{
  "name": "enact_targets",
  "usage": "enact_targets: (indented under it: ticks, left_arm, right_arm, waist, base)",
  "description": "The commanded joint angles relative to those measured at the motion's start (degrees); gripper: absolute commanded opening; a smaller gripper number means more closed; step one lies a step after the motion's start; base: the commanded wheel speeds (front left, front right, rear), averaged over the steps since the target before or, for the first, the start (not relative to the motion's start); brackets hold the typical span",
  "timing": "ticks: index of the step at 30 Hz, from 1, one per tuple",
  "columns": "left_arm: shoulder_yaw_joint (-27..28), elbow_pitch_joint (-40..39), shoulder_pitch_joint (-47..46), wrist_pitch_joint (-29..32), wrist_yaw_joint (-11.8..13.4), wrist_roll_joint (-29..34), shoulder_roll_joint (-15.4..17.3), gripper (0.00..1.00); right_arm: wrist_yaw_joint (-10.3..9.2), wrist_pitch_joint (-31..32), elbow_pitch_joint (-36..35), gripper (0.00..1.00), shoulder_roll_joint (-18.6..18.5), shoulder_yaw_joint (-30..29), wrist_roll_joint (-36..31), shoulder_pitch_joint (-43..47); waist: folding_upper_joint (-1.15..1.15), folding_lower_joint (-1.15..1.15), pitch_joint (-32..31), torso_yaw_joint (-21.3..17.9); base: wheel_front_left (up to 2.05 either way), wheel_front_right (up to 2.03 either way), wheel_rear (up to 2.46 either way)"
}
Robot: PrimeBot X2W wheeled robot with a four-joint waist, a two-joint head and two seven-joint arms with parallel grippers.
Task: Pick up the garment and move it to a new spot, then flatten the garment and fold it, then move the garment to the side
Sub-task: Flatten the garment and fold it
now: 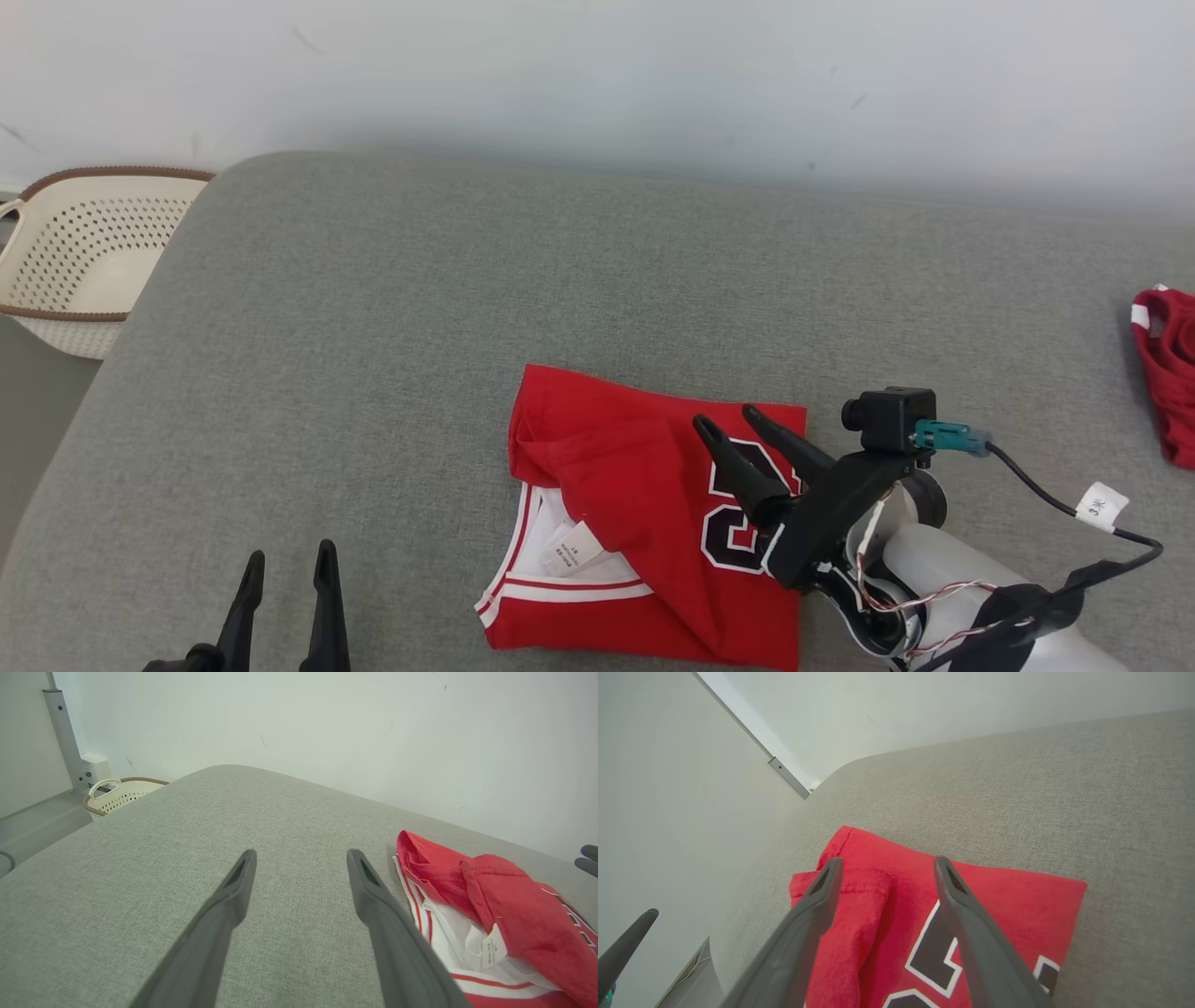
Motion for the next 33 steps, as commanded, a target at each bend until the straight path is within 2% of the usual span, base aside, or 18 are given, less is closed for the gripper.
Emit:
enact_targets:
  ticks: [1,3,4,5,6,9,10,11,12,24,25,26,28,29,33]
  left_arm:
    - [-0.05,-0.14,-0.07,-0.23,0.14,0.15,0.05,1.0]
    - [-0.27,-0.04,-0.26,-0.23,0.18,0.02,0.04,1.0]
    - [-0.37,-0.07,-0.33,-0.23,0.23,-0.08,0.04,1.0]
    - [-0.3,-0.06,-0.37,-0.23,0.27,-0.17,0.05,1.0]
    - [-0.24,-0.03,-0.4,-0.23,0.23,-0.23,0.05,1.0]
    - [-0.19,-0.03,-0.47,-0.23,0.27,-0.38,0.04,1.0]
    - [-0.31,-0.07,-0.54,-0.23,0.31,-0.45,0.05,1.0]
    - [-0.39,-0.12,-0.61,-0.23,0.32,-0.51,0.04,1.0]
    - [-0.51,-0.17,-0.71,-0.23,0.37,-0.63,0.04,1.0]
    - [-1.26,-0.18,-1.34,-0.23,0.83,-1.38,0.05,1.0]
    - [-1.36,-0.19,-1.34,-0.23,0.91,-1.46,0.05,1.0]
    - [-1.45,-0.19,-1.35,-0.23,0.9,-1.5,0.05,1.0]
    - [-1.55,-0.2,-1.38,-0.23,0.97,-1.61,0.05,1.0]
    - [-1.57,-0.19,-1.42,-0.23,0.94,-1.65,0.05,1.0]
    - [-1.36,-0.22,-1.31,-0.23,1.13,-1.72,0.05,1.0]
  right_arm:
    - [0.03,0.03,0.45,0.96,0.48,0.32,0.34,-0.45]
    - [0.03,-0.01,1.52,0.74,1.08,0.92,0.72,-0.74]
    - [0.03,0.0,1.92,0.4,1.27,1.21,0.84,-0.91]
    - [0.03,0.01,2.29,0.23,1.46,1.48,1.08,-1.13]
    - [0.03,0.21,2.66,0.24,1.67,1.77,1.44,-1.2]
    - [0.03,0.45,3.98,0.47,2.13,2.7,2.29,-1.42]
    - [0.03,0.66,4.5,0.83,2.28,3.07,2.45,-1.56]
    - [0.03,0.47,4.87,0.98,2.48,3.36,2.57,-1.81]
    - [0.03,0.49,5.22,1.0,2.66,3.69,2.75,-1.97]
    - [0.03,0.31,7.65,1.0,3.68,6.36,5.23,-3.93]
    - [0.03,0.4,7.86,0.87,3.74,6.6,5.39,-4.0]
    - [0.03,0.38,8.08,0.56,3.77,6.83,5.6,-4.11]
    - [0.03,0.19,8.21,0.05,3.78,7.28,5.81,-4.53]
    - [0.03,-0.07,8.22,0.0,3.76,7.45,5.97,-4.76]
    - [0.03,-1.04,7.47,0.0,3.44,8.3,5.45,-5.45]
  waist:
    - [0.0,0.0,0.32,0.41]
    - [0.0,0.0,0.61,0.87]
    - [0.0,0.0,0.74,1.09]
    - [0.0,0.0,0.87,1.27]
    - [0.0,0.0,1.0,1.45]
    - [0.0,0.0,1.39,1.92]
    - [0.0,0.0,1.58,2.11]
    - [0.0,0.0,1.71,2.25]
    - [0.0,0.0,1.88,2.41]
    - [0.0,0.0,3.04,3.7]
    - [0.0,0.0,3.08,3.81]
    - [0.0,0.0,3.12,3.92]
    - [0.0,0.0,3.2,4.14]
    - [0.0,0.0,3.23,4.22]
    - [0.0,0.0,3.28,4.22]
  base:
    - [0.0,0.0,0.0]
    - [0.0,0.0,0.0]
    - [0.0,0.0,0.0]
    - [0.0,0.0,0.0]
    - [0.0,0.0,0.0]
    - [0.0,0.0,0.0]
    - [0.0,0.0,0.0]
    - [0.0,0.0,0.0]
    - [0.0,0.0,0.0]
    - [0.0,0.0,0.0]
    - [0.0,0.0,0.0]
    - [0.0,0.0,0.0]
    - [0.0,0.0,0.0]
    - [0.0,0.0,0.0]
    - [0.0,0.0,0.0]
